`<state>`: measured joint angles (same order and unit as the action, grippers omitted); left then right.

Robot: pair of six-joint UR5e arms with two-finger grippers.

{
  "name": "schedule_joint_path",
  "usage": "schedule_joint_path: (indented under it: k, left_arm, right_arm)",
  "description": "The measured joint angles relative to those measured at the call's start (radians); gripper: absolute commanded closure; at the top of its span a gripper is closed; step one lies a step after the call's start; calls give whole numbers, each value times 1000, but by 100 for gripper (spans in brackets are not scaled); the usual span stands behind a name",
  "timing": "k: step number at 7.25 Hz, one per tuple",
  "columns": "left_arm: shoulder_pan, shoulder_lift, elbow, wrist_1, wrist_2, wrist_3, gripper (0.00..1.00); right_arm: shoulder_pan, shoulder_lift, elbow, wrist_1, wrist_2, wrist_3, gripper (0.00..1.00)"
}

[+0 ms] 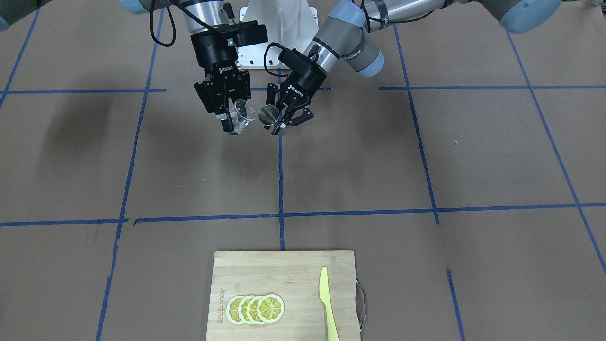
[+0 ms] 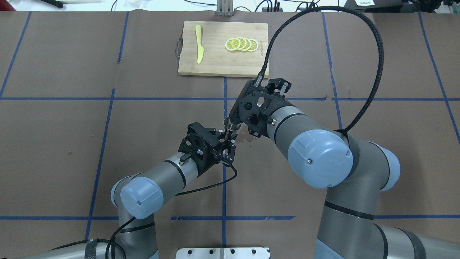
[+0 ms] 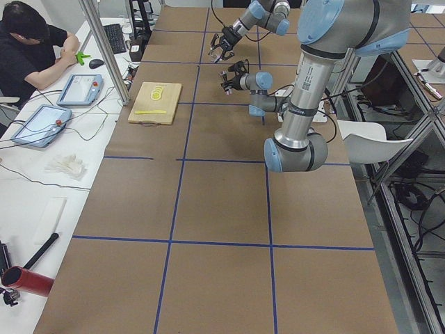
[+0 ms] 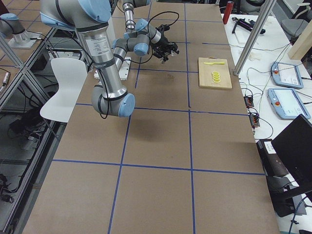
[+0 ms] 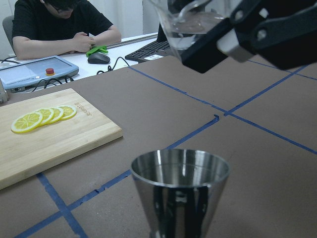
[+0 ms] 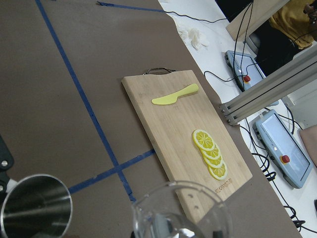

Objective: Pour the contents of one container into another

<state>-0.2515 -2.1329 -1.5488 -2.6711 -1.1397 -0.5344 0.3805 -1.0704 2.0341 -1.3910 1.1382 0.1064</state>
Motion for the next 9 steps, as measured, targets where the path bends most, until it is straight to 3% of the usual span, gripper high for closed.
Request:
schedule_joint_path:
  k: [9]
  left_arm:
    - [1,-3,4,-1,-2,-6,100]
  right_arm:
    - [-93,10,-14,-22,-142,-85,100]
